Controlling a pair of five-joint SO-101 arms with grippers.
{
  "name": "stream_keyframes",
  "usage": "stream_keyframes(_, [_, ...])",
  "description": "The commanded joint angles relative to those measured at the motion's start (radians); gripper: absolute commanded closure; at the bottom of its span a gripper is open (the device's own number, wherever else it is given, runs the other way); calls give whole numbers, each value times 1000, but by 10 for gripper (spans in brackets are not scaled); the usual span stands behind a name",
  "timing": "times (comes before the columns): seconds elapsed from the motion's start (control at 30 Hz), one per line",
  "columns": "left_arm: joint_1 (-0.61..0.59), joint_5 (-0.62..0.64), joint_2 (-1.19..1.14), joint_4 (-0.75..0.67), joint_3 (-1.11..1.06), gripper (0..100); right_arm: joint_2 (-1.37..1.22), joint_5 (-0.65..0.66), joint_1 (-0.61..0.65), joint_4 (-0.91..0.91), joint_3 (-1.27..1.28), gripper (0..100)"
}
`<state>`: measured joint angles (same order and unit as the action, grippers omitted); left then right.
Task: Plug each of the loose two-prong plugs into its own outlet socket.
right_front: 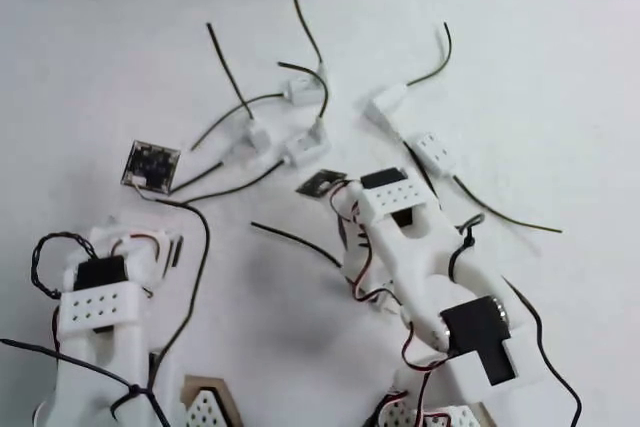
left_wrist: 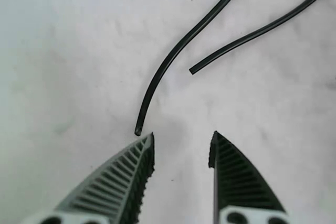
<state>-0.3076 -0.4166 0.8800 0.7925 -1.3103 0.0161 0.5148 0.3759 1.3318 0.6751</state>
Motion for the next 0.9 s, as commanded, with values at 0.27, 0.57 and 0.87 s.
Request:
stream_keyframes(0.27, [-7, -11, 28, -20, 6, 819, 38, 2, 27, -7, 75, 865])
stream_keyframes(0.57, [-7, -11, 28, -20, 6, 819, 48, 3, 27, -2, 57, 982])
stream_keyframes(0.87, [-7, -11, 28, -20, 6, 819, 39, 3, 28, -4, 18, 981])
